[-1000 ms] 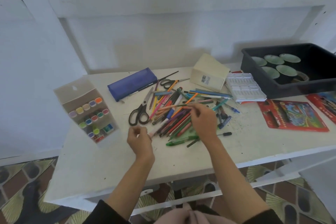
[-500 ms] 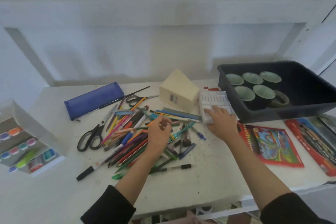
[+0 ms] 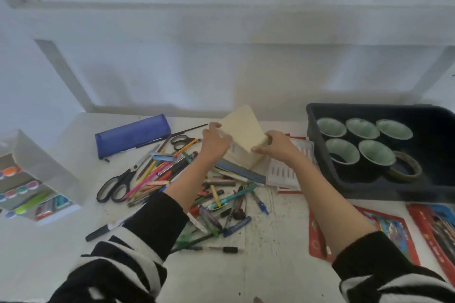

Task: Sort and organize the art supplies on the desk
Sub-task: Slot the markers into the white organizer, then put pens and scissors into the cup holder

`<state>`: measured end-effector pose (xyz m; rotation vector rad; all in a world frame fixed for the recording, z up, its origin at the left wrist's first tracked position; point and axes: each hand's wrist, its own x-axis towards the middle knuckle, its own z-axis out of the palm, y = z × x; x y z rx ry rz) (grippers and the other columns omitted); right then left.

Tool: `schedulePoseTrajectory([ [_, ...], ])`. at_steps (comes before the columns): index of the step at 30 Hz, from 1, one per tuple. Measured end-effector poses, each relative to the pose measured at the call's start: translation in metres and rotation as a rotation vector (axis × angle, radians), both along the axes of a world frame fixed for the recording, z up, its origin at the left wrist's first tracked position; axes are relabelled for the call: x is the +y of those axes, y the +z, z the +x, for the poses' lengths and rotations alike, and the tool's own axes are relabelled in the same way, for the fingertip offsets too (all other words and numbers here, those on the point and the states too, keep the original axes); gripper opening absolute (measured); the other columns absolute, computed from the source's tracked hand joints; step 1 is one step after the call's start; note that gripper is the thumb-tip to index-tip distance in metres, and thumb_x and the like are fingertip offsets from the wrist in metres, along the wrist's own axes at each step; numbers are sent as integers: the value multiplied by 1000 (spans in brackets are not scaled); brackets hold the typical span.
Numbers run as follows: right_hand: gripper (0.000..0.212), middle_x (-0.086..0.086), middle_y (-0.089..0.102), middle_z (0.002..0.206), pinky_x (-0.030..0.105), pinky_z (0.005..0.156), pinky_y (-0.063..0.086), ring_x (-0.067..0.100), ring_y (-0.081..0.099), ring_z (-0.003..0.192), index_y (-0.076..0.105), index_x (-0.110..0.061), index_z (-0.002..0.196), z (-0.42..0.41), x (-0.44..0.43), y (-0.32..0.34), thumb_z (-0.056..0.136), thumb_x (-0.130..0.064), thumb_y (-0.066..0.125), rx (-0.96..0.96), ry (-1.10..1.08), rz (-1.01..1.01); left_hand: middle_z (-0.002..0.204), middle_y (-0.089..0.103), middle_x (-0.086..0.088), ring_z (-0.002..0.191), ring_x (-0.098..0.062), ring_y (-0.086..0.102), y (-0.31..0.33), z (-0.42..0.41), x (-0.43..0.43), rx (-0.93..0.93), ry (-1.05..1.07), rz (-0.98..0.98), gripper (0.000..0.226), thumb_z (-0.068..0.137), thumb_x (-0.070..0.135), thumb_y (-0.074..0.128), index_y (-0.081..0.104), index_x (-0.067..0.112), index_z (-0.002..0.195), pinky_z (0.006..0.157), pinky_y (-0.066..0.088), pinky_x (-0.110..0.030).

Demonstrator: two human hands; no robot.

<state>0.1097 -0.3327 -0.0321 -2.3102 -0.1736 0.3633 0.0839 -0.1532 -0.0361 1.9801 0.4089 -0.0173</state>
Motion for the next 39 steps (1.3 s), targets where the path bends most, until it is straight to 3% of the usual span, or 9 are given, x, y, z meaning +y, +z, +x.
schedulePoseTrajectory([
  [6, 27, -4, 54, 86, 15, 63, 37, 12, 51, 80, 48, -16, 84, -27, 43, 15, 78, -15, 74, -120, 79, 282, 146, 23, -11, 120, -38, 43, 9, 12, 13, 144, 106, -92, 76, 81, 58, 56, 22, 28, 142, 78, 51, -45],
  [9, 29, 5, 62, 115, 21, 88, 42, 18, 55, 108, 58, -12, 105, -45, 67, 15, 79, -7, 71, -178, 238, 227, 150, 23, -15, 131, -42, 33, 16, 14, 20, 272, 28, -60, 117, 50, 79, 59, 10, 37, 146, 98, 39, -60],
  [11, 33, 6, 62, 120, 33, 95, 42, 22, 53, 115, 59, -10, 113, -45, 73, 13, 82, -5, 66, -275, 343, 162, 141, 36, -16, 126, -40, 41, 16, 19, 27, 282, 15, -118, 108, 58, 66, 67, 9, 38, 146, 96, 43, -56],
  [14, 20, 4, 64, 111, 36, 89, 28, 25, 49, 113, 65, -13, 105, -34, 69, 17, 85, -14, 63, -631, 449, -98, 124, 52, -15, 105, -33, 56, 18, 23, 29, 164, 65, -436, 69, 87, 20, 58, 21, 26, 144, 77, 52, -41],
  [17, 23, -5, 64, 113, 34, 80, 24, 20, 43, 108, 70, -26, 96, -16, 56, 17, 87, -36, 51, -898, 267, -111, 107, 61, -13, 85, -24, 63, 16, 28, 24, 42, 5, -578, 46, 96, 9, 44, 32, 19, 139, 62, 55, -33],
  [20, 35, 3, 32, 147, 39, 92, 30, 25, 26, 128, 54, -29, 125, 7, 46, 3, 92, -38, 45, -699, 21, -35, 113, 62, -10, 91, -24, 64, 1, 33, 11, -6, -63, -601, 39, 100, 6, 34, 38, 15, 137, 72, 57, -34],
  [24, 52, 11, -4, 156, 44, 113, 26, 31, 14, 143, 32, -20, 142, 22, 36, -26, 93, -10, 48, -289, 82, 71, 128, 57, -7, 112, -25, 58, -29, 39, -13, -118, -25, -383, 38, 102, 11, 34, 41, 16, 140, 87, 52, -35],
  [30, 54, 18, 5, 155, 28, 110, 23, 31, 20, 140, 37, -5, 139, 18, 21, -52, 89, 14, 31, -245, 26, 80, 138, 49, -1, 124, -18, 49, -48, 40, -32, -219, -43, -247, 47, 102, 31, 36, 30, 22, 148, 101, 45, -38],
  [39, 51, 15, 7, 155, 33, 112, 22, 30, 22, 139, 30, -8, 144, 17, 27, -48, 94, 4, 32, -175, 0, 53, 140, 50, -8, 126, -22, 49, -50, 28, -16, -160, -165, -268, 49, 100, 32, 45, 35, 18, 146, 104, 43, -39],
])
